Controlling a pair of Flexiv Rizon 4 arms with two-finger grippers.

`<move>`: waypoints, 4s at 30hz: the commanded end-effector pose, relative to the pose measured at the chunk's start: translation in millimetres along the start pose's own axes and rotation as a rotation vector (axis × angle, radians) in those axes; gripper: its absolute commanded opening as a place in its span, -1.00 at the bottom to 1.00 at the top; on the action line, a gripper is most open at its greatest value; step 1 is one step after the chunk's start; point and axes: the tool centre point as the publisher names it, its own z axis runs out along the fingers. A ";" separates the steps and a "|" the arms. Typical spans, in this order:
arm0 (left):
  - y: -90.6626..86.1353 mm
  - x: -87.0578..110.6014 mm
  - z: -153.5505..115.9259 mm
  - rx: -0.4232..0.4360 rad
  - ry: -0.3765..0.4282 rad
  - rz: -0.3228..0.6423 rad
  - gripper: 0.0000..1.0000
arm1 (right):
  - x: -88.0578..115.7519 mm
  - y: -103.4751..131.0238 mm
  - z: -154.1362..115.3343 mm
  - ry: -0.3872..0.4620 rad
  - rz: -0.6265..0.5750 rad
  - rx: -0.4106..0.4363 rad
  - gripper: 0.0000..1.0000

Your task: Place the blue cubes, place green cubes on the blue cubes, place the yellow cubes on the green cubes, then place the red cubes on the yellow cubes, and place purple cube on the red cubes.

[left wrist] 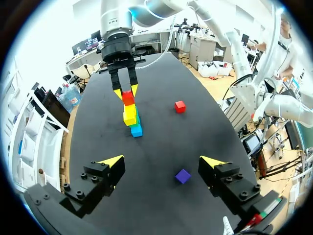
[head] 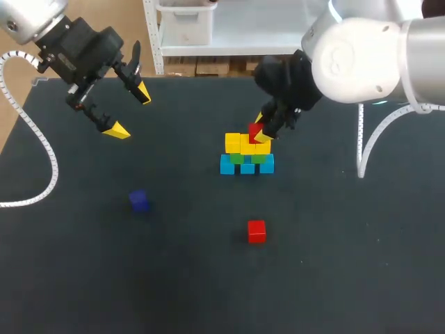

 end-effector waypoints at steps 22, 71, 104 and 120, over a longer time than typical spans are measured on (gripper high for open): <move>0.7 1.3 -0.4 0.001 -0.002 0.004 1.00 | 2.3 -2.5 1.7 0.004 0.010 -0.006 -1.00; 0.7 1.3 -0.4 0.001 -0.002 0.004 1.00 | 3.4 -4.0 1.6 -0.003 0.017 0.001 0.05; 0.7 1.3 -0.4 0.001 -0.002 0.004 1.00 | 102.5 53.3 -94.6 -0.243 0.024 0.130 1.00; 0.7 1.3 -0.4 0.001 -0.002 0.004 1.00 | 112.5 55.3 -95.5 -0.285 -0.032 0.073 1.00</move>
